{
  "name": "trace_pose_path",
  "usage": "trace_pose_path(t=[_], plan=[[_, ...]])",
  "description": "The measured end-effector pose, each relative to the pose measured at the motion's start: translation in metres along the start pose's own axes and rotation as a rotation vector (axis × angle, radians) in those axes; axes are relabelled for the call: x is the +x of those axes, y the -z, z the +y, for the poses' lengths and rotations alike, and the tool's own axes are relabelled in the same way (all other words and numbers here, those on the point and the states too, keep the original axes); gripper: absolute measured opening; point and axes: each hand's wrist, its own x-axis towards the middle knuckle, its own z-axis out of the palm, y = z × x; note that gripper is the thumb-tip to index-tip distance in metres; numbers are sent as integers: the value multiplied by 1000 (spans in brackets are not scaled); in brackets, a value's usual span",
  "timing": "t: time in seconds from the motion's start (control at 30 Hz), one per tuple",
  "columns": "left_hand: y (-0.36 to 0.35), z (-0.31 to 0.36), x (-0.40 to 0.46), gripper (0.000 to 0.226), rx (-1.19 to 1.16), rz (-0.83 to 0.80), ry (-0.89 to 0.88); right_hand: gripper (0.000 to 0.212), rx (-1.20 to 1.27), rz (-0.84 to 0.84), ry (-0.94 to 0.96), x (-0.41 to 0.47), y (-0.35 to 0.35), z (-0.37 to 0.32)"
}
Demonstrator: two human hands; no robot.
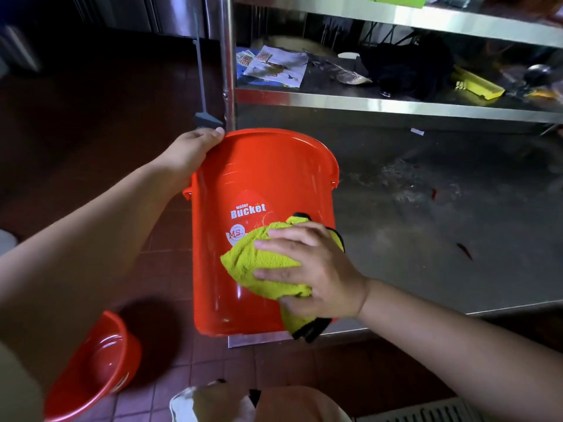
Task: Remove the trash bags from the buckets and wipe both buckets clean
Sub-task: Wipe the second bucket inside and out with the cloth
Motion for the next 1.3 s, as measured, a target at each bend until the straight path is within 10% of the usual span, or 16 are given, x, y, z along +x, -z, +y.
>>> trace_pose_path(t=[0.53, 0.77, 1.03, 1.3], plan=[[10, -25, 9, 20, -71, -105, 30, 33, -174, 69, -391, 86, 18, 72], [-32, 8, 12, 47, -30, -117, -139, 37, -111, -15, -255, 10, 14, 5], [-40, 8, 7, 18, 28, -80, -35, 34, -67, -42, -34, -15, 9, -7], [-18, -3, 12, 19, -62, -55, 3, 35, -68, 115, -292, 53, 20, 72]])
